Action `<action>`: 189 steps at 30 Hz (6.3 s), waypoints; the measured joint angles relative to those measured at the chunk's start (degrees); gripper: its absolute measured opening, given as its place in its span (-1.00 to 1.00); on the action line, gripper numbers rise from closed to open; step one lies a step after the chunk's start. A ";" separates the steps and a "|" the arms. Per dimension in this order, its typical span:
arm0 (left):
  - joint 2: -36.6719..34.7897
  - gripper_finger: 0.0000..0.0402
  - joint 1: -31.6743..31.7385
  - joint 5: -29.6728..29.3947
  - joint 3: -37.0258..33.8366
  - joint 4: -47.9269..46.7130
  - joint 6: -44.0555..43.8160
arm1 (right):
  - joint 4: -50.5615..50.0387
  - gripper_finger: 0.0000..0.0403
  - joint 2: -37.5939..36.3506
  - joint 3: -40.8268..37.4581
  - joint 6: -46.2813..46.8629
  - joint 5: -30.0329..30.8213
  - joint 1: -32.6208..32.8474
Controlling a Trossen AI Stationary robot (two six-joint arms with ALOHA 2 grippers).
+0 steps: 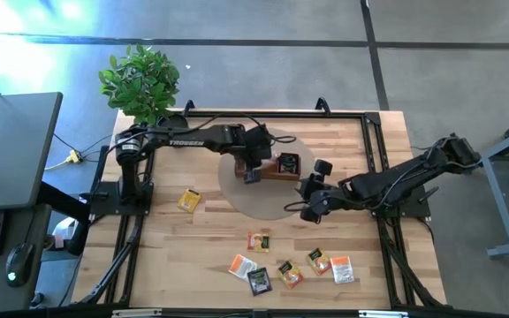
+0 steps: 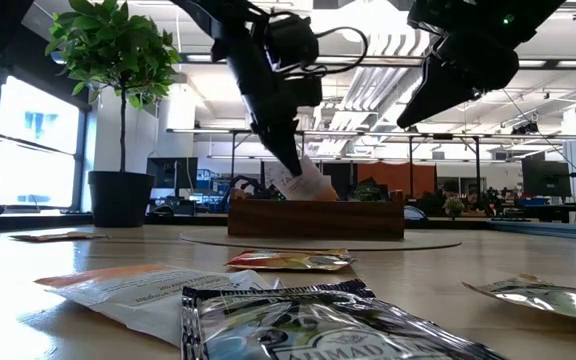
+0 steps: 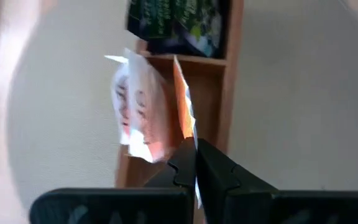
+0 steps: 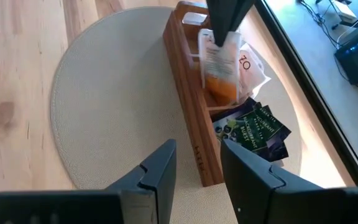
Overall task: Pick & Place Tea
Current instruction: Put the white tea bag into the middle section of the wooden organizer
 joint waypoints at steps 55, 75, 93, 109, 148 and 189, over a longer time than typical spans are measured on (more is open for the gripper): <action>0.46 -0.75 -1.10 -6.64 -0.04 -1.31 -16.03 | -0.02 -0.39 0.00 0.00 -0.67 -0.04 0.02; -0.79 -1.00 -1.12 -6.30 0.06 -2.22 -12.11 | -0.02 -0.39 0.00 0.00 -0.68 -0.04 0.02; -0.81 -1.00 -1.12 -3.62 11.89 -18.64 -0.83 | 0.00 -0.39 0.02 0.00 -1.58 -0.03 0.02; 7.23 -1.00 -1.14 -3.66 11.80 -16.71 1.80 | -0.02 -0.39 0.02 0.00 -1.78 -0.21 0.02; 7.26 -0.59 -2.00 -11.26 12.70 -17.88 -2.80 | 7.44 -0.39 8.00 -0.09 -4.08 1.63 -6.76; -42.15 -0.59 -21.39 -15.31 -34.40 11.84 -34.48 | 38.21 -0.39 18.82 -0.05 -17.31 -36.35 -33.09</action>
